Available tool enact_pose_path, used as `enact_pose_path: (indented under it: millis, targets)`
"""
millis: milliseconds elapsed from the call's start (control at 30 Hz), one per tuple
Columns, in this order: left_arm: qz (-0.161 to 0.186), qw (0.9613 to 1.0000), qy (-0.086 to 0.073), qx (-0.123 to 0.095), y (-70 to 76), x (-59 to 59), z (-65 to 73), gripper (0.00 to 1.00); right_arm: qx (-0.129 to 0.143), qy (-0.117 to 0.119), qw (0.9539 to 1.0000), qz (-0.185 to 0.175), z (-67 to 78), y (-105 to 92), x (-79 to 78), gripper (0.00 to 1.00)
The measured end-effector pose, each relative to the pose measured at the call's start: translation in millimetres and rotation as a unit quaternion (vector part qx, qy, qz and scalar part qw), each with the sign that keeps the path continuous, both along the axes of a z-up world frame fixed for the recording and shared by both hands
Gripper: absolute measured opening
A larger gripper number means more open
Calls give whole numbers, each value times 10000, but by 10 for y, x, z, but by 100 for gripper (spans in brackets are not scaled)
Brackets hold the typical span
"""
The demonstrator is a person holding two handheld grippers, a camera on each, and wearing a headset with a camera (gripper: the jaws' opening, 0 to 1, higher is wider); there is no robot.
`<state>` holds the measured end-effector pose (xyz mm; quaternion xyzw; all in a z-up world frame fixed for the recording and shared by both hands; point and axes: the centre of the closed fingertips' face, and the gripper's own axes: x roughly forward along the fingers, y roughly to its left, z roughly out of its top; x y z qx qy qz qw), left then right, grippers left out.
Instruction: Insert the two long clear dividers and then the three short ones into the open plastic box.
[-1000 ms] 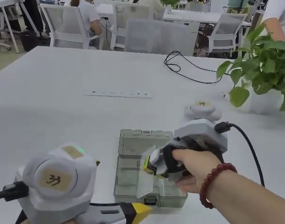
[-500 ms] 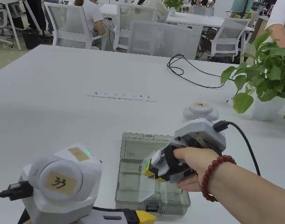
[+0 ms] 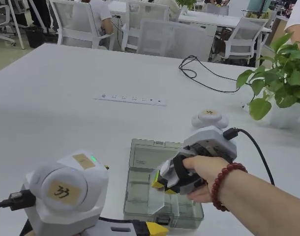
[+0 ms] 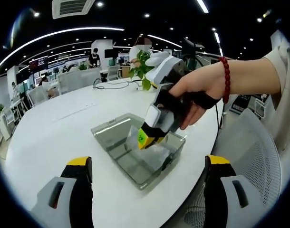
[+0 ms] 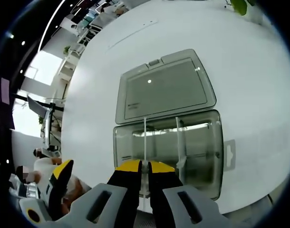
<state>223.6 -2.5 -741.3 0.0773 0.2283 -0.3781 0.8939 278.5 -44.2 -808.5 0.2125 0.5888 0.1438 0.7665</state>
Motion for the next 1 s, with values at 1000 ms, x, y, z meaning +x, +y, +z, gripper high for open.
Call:
enact_pose_path:
  millis: [1000]
  targets:
    - [113, 9999, 91, 22, 74, 71, -38, 97, 17, 62, 10000, -36, -39, 6, -1, 7]
